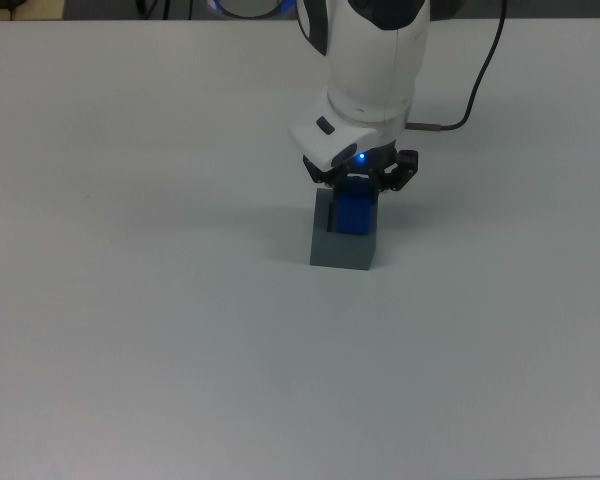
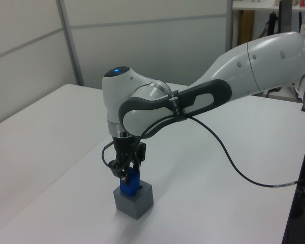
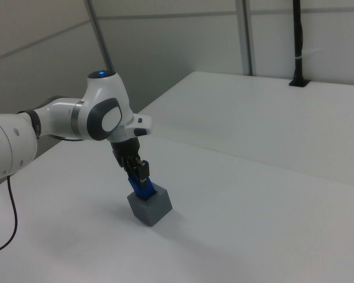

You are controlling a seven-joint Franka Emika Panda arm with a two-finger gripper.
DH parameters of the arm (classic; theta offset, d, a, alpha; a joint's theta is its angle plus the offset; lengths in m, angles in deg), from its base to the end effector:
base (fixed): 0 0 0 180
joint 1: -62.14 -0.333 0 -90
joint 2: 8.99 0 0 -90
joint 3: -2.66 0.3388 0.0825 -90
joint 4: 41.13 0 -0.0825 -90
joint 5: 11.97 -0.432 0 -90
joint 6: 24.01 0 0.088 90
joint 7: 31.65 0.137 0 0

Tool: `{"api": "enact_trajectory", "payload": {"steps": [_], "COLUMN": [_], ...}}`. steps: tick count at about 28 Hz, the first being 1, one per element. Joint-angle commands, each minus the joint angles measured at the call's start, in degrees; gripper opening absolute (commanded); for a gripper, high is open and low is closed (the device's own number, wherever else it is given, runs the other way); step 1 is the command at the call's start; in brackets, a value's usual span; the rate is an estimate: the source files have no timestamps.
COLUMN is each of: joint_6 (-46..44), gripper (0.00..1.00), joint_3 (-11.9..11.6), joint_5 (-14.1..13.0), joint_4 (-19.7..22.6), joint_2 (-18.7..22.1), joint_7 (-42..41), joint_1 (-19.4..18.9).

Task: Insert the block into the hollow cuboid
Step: 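Lower the blue block down into the grey cube's opening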

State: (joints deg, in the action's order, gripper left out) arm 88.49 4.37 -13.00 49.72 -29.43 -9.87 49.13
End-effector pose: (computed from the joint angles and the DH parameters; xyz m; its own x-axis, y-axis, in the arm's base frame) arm 0.6955 0.1823 0.4067 0.9912 -0.1317 0.0095 -0.1313 -0.9908 -0.0331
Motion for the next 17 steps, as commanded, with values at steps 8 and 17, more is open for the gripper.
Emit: {"api": "enact_trajectory", "payload": {"steps": [8, 17], "joint_6": [-2.1, -6.9], "gripper": [0.25, 0.25], "joint_3": [-0.9, -2.4], "joint_5": [-0.6, -0.3], "joint_4": [0.2, 0.0], "joint_2": [-0.5, -0.5], "joint_7": [1.1, 3.2], "joint_1": [-0.3, -0.3]}}
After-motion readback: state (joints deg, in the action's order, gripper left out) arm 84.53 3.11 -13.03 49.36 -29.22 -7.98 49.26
